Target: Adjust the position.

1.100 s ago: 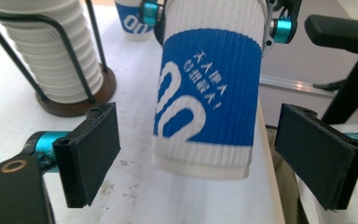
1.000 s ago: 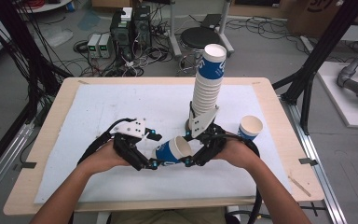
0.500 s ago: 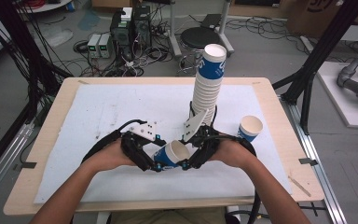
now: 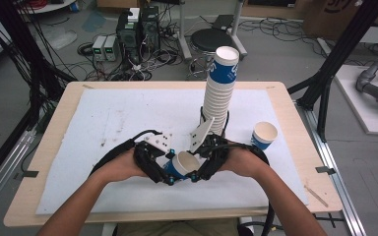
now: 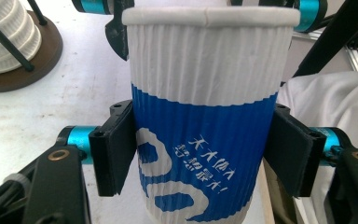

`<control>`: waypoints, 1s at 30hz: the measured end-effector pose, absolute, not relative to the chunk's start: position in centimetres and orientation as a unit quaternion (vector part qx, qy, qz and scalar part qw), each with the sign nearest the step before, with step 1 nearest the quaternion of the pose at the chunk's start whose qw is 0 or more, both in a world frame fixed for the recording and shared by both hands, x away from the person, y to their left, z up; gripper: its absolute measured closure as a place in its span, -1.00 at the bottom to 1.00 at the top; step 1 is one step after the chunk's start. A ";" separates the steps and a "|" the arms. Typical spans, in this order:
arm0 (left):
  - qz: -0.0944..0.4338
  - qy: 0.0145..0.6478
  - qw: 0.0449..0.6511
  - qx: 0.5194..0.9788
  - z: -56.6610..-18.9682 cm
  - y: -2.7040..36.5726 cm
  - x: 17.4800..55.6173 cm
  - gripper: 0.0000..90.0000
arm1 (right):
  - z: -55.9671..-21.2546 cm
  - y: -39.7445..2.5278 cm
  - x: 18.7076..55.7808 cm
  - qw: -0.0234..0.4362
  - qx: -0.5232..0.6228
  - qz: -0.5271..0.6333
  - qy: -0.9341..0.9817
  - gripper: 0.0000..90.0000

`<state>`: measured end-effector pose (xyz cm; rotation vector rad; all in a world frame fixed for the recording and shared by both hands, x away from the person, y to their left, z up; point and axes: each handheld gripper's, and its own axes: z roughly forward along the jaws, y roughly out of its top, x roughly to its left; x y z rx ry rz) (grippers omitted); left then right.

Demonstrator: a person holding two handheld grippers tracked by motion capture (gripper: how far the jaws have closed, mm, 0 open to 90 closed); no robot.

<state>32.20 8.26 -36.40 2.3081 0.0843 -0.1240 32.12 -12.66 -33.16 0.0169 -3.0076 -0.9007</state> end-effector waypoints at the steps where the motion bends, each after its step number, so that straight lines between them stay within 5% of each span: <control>1: -0.048 0.032 0.402 0.914 -36.4 8.3 32.2 -0.32 | -33.2 -12.7 32.1 0.000 0.005 -0.286 -0.958 -0.33; 17: -0.014 0.062 0.482 0.874 -38.0 10.7 32.0 -0.33 | -32.7 -15.3 32.5 0.002 -0.053 -0.388 -0.920 -0.61; 30: 0.085 0.141 0.594 0.788 -38.9 14.0 31.4 -0.35 | -33.6 -21.7 31.9 -0.088 -0.160 -0.533 -0.826 -0.66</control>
